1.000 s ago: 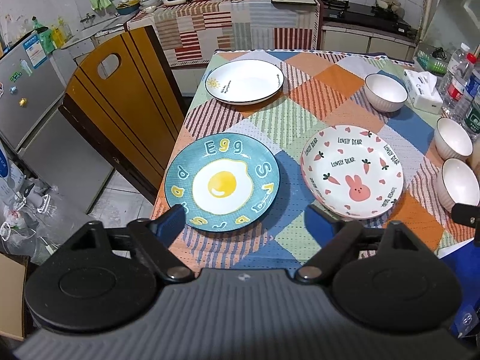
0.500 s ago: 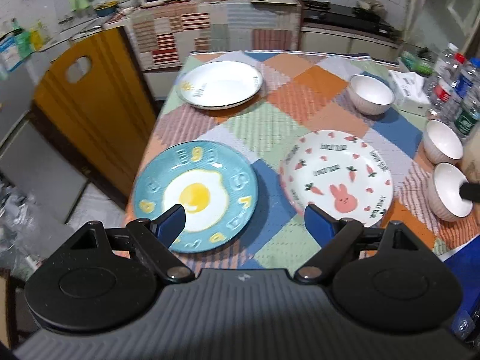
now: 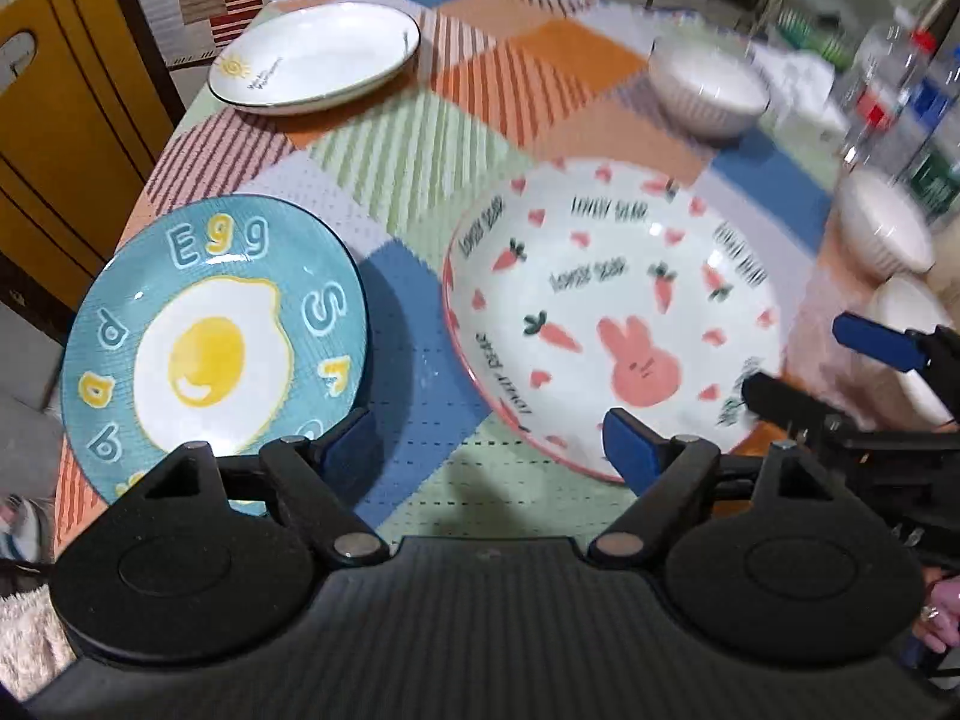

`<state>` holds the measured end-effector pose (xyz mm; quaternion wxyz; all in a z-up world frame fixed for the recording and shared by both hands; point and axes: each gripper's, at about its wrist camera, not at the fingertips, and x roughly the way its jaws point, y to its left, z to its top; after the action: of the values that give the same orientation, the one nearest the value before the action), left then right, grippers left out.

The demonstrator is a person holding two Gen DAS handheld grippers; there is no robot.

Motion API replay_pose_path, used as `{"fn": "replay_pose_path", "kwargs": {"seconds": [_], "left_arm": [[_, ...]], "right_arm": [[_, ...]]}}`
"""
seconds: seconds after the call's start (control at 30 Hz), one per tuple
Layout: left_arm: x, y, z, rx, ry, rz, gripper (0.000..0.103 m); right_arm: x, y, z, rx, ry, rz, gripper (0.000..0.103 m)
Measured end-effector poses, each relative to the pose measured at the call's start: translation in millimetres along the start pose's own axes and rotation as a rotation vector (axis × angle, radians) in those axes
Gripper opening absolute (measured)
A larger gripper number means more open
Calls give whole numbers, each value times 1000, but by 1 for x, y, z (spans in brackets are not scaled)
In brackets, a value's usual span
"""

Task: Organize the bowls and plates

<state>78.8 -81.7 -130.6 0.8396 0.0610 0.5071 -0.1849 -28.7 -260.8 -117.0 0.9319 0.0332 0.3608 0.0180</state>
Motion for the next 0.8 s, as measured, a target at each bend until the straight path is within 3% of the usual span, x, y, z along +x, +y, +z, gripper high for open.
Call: {"fn": "replay_pose_path", "kwargs": {"seconds": [0.1,0.2,0.43,0.53,0.6,0.67,0.8], "left_arm": [[13,-6,-4,26,11,40,82],[25,-5,-6,-11,33,4,82],[44,-4,-6,-68,25,-44,61],[46,-5,-5,-70,2,-60,47],[45,-7,-4,-50,-25,-59,36],[46,-6,-4,-53,-39,-53,36],[46,-2,-2,-82,-35,-58,32]], "right_arm": [[17,-10,-10,85,7,3,86],[29,-19,-18,145,27,4,81],[41,-23,-30,156,29,62,78],[48,-29,-29,198,34,78,65],[53,-35,-30,233,34,69,42],[55,-35,-28,229,31,62,29],[57,-37,-29,253,30,87,27]]}}
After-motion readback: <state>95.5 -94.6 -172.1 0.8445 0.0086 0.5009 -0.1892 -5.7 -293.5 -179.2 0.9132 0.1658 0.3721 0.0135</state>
